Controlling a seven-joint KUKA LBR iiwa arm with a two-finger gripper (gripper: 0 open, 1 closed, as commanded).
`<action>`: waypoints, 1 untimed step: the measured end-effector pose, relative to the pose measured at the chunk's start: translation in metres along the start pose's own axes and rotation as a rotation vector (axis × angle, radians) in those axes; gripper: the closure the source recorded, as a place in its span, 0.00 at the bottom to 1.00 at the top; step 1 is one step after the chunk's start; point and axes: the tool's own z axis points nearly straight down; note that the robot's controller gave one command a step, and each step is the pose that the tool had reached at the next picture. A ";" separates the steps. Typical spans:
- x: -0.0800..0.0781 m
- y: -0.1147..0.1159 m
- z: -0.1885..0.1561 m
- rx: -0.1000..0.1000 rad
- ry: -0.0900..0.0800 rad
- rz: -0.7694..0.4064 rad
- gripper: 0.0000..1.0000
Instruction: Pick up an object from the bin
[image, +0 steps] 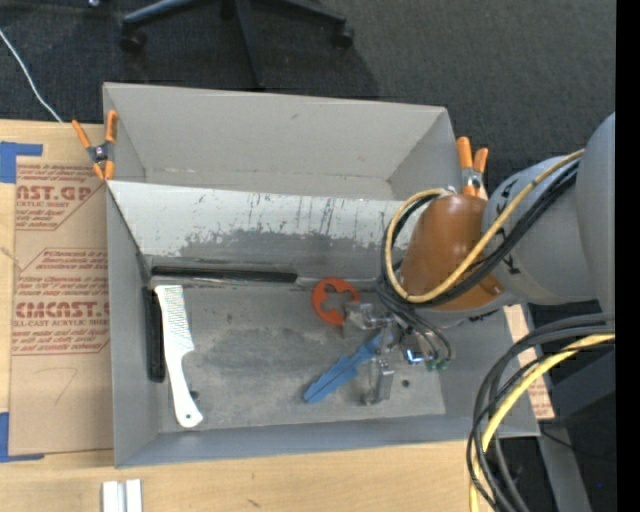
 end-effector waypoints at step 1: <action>-0.001 -0.003 -0.002 0.001 -0.002 -0.002 0.00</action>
Offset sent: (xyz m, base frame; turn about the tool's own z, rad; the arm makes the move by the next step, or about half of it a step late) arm 0.0288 0.0302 0.0880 -0.2741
